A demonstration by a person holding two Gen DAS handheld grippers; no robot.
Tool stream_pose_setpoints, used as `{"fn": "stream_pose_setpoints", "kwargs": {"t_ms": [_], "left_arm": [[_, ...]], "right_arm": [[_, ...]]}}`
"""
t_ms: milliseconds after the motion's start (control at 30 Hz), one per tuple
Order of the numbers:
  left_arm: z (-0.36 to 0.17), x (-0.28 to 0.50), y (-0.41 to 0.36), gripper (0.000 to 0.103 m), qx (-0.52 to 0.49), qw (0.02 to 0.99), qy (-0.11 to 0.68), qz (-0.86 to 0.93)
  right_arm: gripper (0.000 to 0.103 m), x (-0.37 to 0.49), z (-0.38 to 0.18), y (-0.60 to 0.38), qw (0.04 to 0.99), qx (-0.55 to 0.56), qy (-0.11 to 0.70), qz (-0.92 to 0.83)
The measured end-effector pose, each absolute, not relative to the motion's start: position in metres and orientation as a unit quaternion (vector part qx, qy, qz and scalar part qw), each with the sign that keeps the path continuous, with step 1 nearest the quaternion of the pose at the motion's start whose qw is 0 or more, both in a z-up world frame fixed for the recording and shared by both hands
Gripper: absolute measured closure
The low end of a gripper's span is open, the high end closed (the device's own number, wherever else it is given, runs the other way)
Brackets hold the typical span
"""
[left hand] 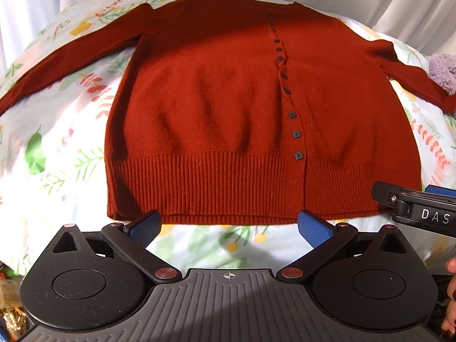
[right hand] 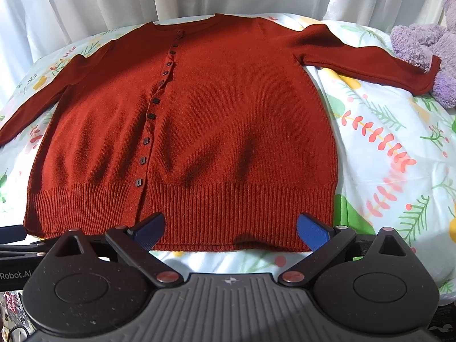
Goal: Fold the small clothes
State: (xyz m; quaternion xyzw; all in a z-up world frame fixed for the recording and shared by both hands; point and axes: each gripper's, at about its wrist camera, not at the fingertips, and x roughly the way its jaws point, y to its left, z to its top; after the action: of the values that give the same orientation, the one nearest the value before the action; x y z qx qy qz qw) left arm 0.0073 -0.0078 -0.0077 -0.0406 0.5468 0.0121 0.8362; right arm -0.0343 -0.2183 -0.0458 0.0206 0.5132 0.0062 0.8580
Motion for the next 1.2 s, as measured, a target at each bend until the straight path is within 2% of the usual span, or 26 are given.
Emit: {"fn": "stream_pose_setpoints", "kwargs": {"t_ms": [1200], "left_arm": [[-0.0083, 0.0049, -0.0143, 0.000, -0.036, 0.830, 0.556, 0.019]], "right_arm": [[0.004, -0.0348, -0.0464, -0.2214, 0.860, 0.030, 0.510, 0.024]]}}
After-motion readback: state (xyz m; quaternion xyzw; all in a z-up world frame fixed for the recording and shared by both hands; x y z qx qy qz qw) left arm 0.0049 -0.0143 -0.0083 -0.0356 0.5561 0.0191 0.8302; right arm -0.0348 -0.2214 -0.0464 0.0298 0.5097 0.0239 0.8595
